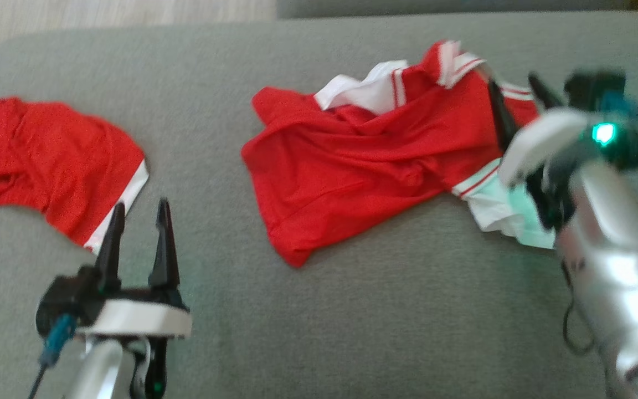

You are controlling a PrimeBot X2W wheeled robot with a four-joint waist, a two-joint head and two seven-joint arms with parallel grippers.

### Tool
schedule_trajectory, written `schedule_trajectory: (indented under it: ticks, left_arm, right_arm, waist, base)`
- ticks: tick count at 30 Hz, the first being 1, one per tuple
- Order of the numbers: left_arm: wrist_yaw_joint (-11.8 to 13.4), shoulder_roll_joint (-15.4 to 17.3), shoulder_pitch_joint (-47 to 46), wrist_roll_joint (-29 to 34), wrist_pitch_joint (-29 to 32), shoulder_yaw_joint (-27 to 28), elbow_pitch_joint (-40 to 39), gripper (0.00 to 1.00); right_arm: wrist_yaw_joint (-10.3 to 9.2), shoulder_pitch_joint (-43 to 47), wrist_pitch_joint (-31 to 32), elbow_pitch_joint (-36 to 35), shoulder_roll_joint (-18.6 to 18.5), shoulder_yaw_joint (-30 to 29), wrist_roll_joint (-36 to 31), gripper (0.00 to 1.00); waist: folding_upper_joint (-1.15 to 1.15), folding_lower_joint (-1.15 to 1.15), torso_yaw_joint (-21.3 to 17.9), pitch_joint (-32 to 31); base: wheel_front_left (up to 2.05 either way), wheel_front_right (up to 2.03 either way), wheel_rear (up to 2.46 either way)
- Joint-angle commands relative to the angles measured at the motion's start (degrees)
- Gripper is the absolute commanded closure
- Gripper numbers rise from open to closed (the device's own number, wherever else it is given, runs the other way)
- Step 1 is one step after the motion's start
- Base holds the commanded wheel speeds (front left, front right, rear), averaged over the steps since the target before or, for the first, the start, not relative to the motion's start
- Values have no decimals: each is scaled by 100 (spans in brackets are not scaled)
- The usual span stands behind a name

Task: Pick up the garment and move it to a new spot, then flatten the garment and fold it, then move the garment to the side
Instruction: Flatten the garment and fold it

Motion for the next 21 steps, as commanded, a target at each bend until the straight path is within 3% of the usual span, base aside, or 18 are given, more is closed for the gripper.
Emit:
schedule_trajectory:
  ticks: [1,10,21]
  left_arm:
    - [41,129,28,60,-54,248,-154,0]
    - [130,164,576,153,-55,342,-249,0]
    - [263,200,895,289,-55,408,-263,0]
  right_arm:
    - [43,184,-171,-318,69,26,67,0]
    - [43,2122,-856,-1930,225,-753,-123,0]
    - [43,3991,-175,-4223,584,-1108,-589,0]
  waist:
    - [0,1,-249,-273]
    - [0,1,-717,-868]
    - [0,1,-886,-1145]
  base:
    - [0,0,0]
    - [0,0,0]
    - [0,0,0]
